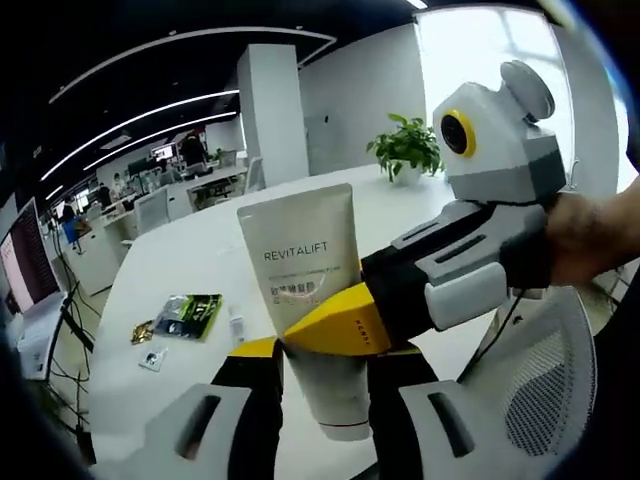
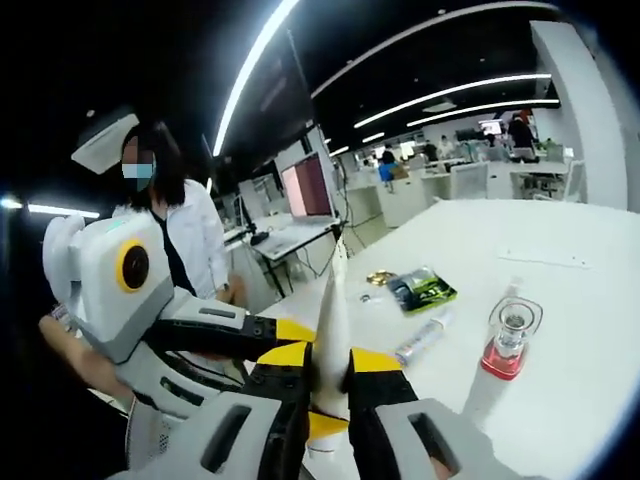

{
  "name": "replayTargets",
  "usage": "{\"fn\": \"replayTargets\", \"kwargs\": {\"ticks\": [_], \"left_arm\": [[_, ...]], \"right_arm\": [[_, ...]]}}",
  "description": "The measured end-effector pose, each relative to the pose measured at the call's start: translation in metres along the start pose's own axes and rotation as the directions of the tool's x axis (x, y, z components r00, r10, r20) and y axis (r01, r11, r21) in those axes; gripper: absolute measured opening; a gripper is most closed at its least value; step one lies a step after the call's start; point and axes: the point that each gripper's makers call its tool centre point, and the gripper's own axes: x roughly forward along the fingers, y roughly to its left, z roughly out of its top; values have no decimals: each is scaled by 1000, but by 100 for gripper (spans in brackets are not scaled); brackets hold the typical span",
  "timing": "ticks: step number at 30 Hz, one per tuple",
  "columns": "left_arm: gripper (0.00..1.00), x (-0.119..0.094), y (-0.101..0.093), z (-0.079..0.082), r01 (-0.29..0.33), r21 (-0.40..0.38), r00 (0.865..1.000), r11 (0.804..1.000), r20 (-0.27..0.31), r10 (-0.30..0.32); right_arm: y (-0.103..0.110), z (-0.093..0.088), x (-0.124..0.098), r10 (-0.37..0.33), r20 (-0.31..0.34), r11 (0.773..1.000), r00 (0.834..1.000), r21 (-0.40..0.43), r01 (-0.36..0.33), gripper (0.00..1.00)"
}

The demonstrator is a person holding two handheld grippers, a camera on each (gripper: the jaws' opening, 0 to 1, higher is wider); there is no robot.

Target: Arrange the skincare products in the storage area until every visible bottle or jar stands upright without overlapping.

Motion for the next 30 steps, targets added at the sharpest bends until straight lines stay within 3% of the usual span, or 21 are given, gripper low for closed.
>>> {"fn": "replayTargets", "kwargs": {"ticks": [2, 3, 8, 12, 15, 19, 21, 26, 29, 30], "left_arm": [[29, 0, -1, 0, 19, 29, 1000, 999, -7, -19], [30, -1, -1, 1, 30, 38, 1000, 999, -4, -30], [34, -7, 1, -2, 85, 11, 996, 996, 11, -85], [43, -11, 0, -9, 132, 7, 991, 991, -7, -132], [44, -16, 2, -12, 162, -49, 987, 986, -3, -163], [50, -21, 9, -14, 197, -49, 980, 979, -10, -197], [51, -26, 7, -7, 266, -85, 964, 960, 12, -266], [49, -39, -2, 36, 402, -117, 911, 908, 154, -384], [46, -41, -1, 48, 436, -61, 891, 898, 170, -421], [45, -39, 1, 49, 437, -53, 890, 898, 168, -423]], "right_arm": [[3, -2, -2, 7, -3, 1000, 1000, -1, -7, 3], [4, -2, -3, 20, -1, 999, 1000, -47, -20, 3], [-3, -5, -7, 32, -12, 996, 999, -80, -33, 3], [-9, -5, -11, 43, -13, 993, 999, -111, -44, 3], [-13, -6, -12, 59, -12, 990, 998, -125, -60, 3], [-15, -8, -14, 90, -20, 977, 996, -194, -93, 3], [-14, -8, -14, 112, -25, 972, 993, -206, -114, 3], [-4, -4, -15, 174, -27, 955, 984, -240, -176, 3], [3, 0, -16, 195, -21, 947, 980, -254, -194, 3], [4, -1, -16, 202, -24, 945, 979, -257, -201, 3]]}}
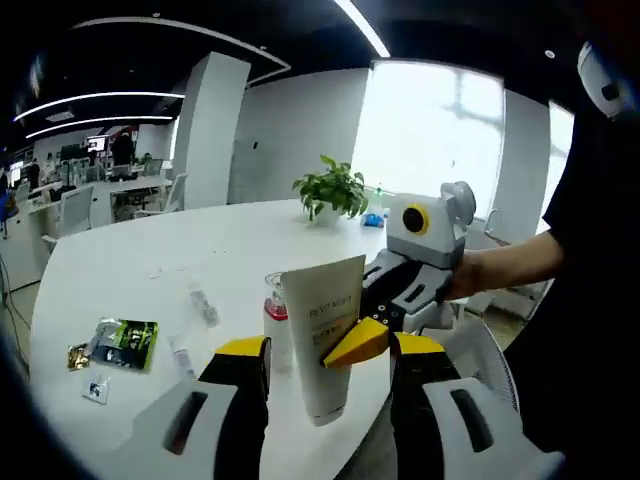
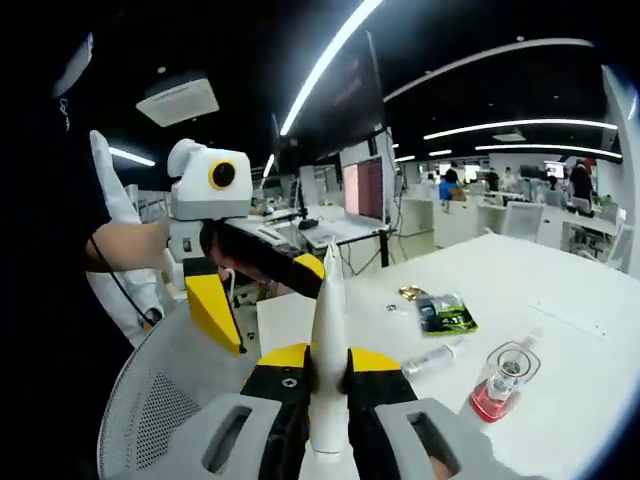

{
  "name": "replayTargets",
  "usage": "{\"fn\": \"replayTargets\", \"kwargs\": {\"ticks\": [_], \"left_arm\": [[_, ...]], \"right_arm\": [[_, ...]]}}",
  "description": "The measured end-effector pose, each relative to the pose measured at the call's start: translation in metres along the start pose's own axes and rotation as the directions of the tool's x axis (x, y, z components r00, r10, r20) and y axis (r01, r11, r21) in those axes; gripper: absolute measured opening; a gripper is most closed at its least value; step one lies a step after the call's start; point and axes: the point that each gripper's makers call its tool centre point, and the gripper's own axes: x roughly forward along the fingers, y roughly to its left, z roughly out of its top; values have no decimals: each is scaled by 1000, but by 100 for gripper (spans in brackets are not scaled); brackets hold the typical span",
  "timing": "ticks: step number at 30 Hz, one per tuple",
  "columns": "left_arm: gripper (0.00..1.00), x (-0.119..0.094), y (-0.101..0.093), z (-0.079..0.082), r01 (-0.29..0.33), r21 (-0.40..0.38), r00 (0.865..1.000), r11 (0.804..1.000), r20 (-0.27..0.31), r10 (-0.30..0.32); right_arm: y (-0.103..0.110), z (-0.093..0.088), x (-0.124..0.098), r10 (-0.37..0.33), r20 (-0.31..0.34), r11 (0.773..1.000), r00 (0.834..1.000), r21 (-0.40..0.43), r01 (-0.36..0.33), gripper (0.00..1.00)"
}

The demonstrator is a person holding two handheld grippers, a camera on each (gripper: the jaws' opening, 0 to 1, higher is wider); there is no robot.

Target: Arrange the skincare products in the storage area until every visible bottle or jar stands upright without overlapping.

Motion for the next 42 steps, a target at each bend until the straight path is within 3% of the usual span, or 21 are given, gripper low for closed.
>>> {"fn": "replayTargets", "kwargs": {"ticks": [9, 13, 16, 23, 28, 42], "left_arm": [[29, 14, 9, -4, 101, 131, 991, 986, -99, -88], [25, 20, 0, -1, 156, 225, 983, 962, -133, -128], [25, 27, -6, -4, 187, 304, 972, 934, -195, -131], [23, 33, -4, -11, 247, 352, 951, 903, -267, -155], [20, 39, -1, -24, 266, 382, 935, 885, -327, -140], [13, 43, 3, -40, 296, 354, 907, 887, -396, -145]], "right_arm": [[7, 0, 2, 63, -14, 996, 998, -66, -64, 3], [6, -6, 2, 78, -41, 993, 996, -90, -81, 3], [3, -10, 0, 84, -44, 992, 996, -89, -87, 3], [-1, -18, -2, 78, -65, 992, 995, -99, -84, 3], [-6, -28, -1, 60, -92, 990, 994, -119, -71, 4], [-8, -45, 0, 82, -134, 987, 988, -127, -99, 6]]}}
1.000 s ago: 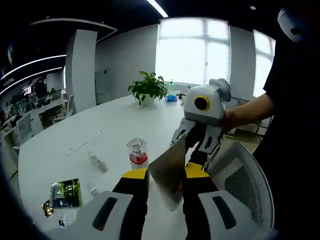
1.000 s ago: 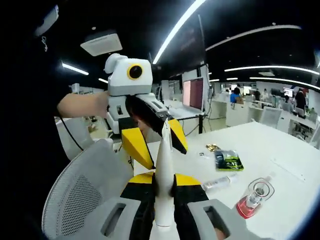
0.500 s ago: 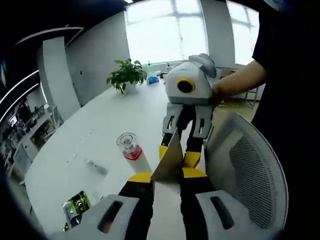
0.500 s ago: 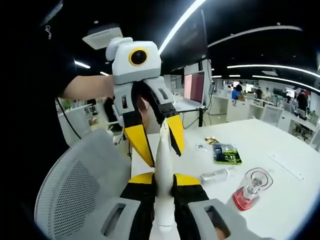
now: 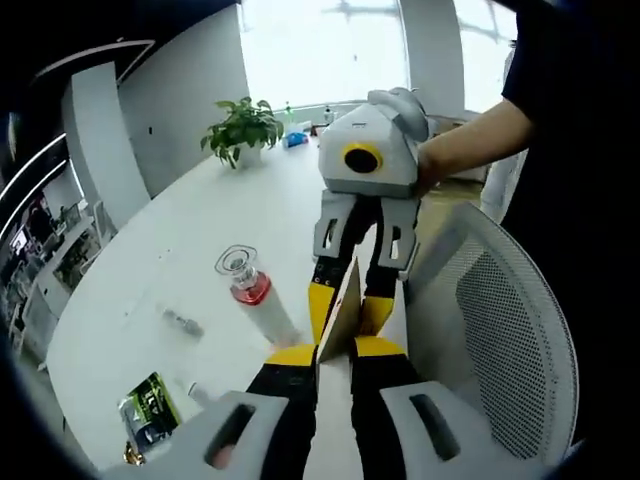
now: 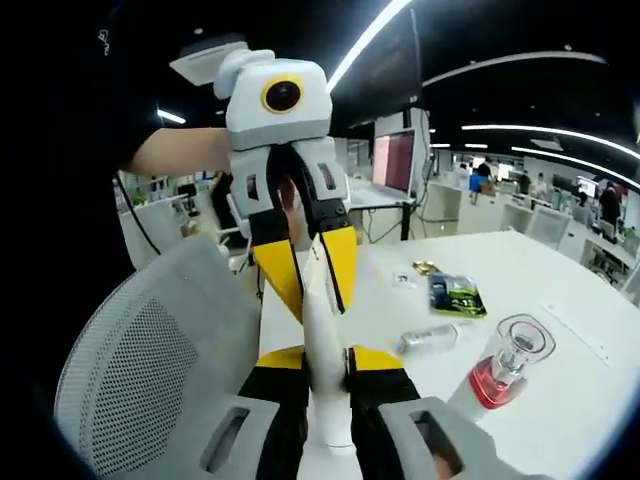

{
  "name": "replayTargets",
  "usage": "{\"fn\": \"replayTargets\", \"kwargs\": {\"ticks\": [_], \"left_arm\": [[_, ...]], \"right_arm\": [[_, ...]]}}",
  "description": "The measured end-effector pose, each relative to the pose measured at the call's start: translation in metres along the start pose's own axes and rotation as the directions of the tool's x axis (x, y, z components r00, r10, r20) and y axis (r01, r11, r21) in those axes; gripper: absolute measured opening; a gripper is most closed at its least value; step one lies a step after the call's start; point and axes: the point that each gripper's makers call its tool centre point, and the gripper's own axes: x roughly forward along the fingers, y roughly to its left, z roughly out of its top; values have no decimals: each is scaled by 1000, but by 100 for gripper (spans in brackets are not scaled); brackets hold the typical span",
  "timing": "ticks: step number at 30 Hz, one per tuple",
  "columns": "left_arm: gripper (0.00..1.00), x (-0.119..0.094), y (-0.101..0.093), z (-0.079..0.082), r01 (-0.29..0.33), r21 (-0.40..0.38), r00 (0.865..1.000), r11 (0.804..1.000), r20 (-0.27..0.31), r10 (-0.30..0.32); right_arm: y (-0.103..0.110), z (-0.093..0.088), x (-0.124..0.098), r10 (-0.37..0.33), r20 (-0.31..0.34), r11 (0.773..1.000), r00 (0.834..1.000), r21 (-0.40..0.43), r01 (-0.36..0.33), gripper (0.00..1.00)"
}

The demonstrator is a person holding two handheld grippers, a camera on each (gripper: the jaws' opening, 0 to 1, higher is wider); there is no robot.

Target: Arrange the skincare products in the storage area until every visible bottle or jar stands upright without overlapping.

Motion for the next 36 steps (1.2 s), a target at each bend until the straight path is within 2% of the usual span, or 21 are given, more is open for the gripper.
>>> {"fn": "replayTargets", "kwargs": {"ticks": [4, 8, 13, 14, 17, 19, 22, 30, 33, 36], "left_arm": [[11, 1, 2, -4, 6, -11, 1000, 1000, -9, -6], [8, -2, 4, -1, 13, -61, 1000, 998, 27, -12], [8, -1, 3, -5, 17, -51, 1000, 999, 15, -16], [8, 0, 3, -6, 16, -21, 1000, 1000, 9, -16], [11, 2, 0, -8, 25, 8, 1000, 1000, -6, -25], [12, 1, 2, -3, 13, 46, 1000, 999, 15, -14], [14, -1, -1, 9, 15, 55, 998, 998, 52, -18], [26, 1, -6, 17, 46, 166, 999, 985, -20, -43], [24, 2, -3, 22, 59, 175, 998, 983, -28, -55], [18, 5, -6, 22, 102, 206, 993, 973, -77, -88]], "right_arm": [[-2, -4, 1, -4, -9, 1000, 1000, 12, 4, 7], [-5, -9, 2, -27, -24, 999, 999, 23, 28, 10], [-6, -13, 1, -34, -29, 999, 999, 16, 34, 7], [-5, -15, 1, -39, -36, 999, 999, 10, 39, 6], [-2, -18, 2, -33, -48, 999, 998, 0, 33, 4], [-2, -15, 2, -34, -15, 999, 999, 41, 34, 4], [-2, -11, -1, -33, 15, 998, 999, 55, 32, 3], [-2, -2, -1, -19, 23, 1000, 1000, 25, 19, 3], [0, 1, 0, -10, 22, 1000, 1000, 15, 10, 3], [3, 4, 2, -4, 20, 1000, 1000, 7, 4, 3]]}}
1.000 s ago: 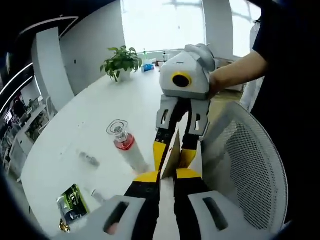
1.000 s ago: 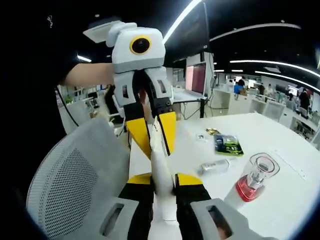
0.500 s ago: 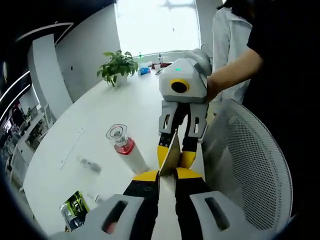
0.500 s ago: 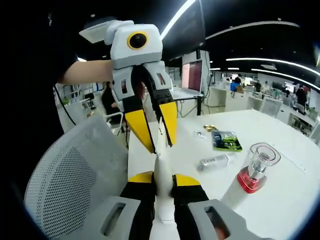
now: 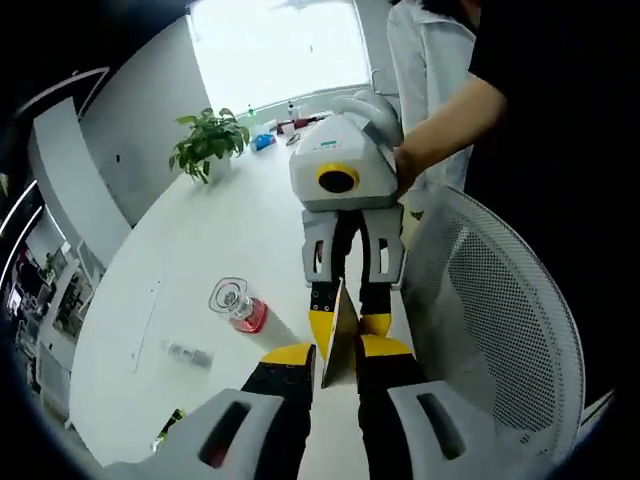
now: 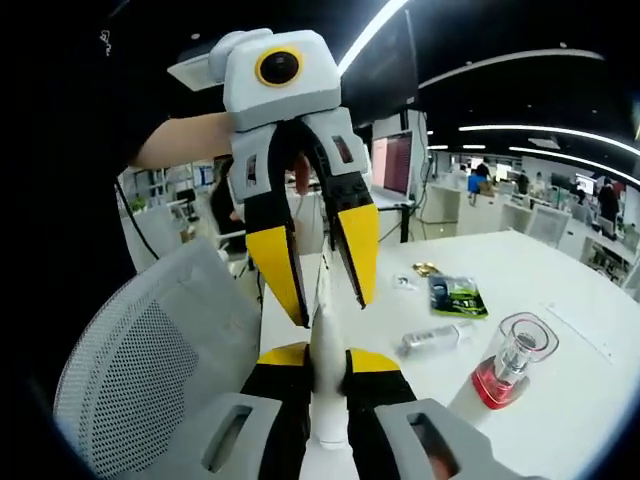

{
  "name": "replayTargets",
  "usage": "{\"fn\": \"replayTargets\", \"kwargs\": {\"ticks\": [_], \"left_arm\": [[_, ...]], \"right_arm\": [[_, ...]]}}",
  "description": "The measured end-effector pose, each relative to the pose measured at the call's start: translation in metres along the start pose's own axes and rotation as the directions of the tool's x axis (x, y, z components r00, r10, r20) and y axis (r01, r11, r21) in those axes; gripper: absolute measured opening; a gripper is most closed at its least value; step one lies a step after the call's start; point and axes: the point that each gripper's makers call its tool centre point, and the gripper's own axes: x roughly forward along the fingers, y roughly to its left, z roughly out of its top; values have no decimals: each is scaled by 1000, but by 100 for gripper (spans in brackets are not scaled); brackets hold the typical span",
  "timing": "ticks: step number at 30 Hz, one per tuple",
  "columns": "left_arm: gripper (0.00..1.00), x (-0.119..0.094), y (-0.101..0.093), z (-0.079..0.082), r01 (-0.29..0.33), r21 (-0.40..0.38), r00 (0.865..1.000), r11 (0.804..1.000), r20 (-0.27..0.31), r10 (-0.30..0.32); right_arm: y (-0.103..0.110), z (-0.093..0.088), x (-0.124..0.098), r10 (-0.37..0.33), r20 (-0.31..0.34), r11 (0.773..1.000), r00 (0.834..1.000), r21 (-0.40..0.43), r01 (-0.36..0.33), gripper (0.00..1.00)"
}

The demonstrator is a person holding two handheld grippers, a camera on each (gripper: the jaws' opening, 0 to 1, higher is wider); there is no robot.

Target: Arrange the skincare products in the storage area until every visible bottle or jar stands upright without overlapping.

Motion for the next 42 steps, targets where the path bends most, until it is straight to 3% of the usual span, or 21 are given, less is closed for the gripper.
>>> {"fn": "replayTargets", "kwargs": {"ticks": [9, 22, 31, 42], "left_arm": [[13, 11, -6, -10, 44, 23, 995, 999, -86, -42], [8, 10, -4, -16, 47, 41, 990, 998, -135, -41], [8, 1, 15, -31, 7, 55, 986, 998, -166, 2], [8, 3, 37, -39, -9, 73, 982, 997, -190, 22]], "right_arm": [[4, -9, -1, 11, -30, 1000, 999, -17, -12, 3], [-5, -12, 0, -46, -29, 997, 999, 54, 48, 12], [-7, -29, -15, -79, -41, 987, 996, 139, 84, 35], [-9, -41, -23, -123, -45, 974, 991, 186, 130, 41]]}}
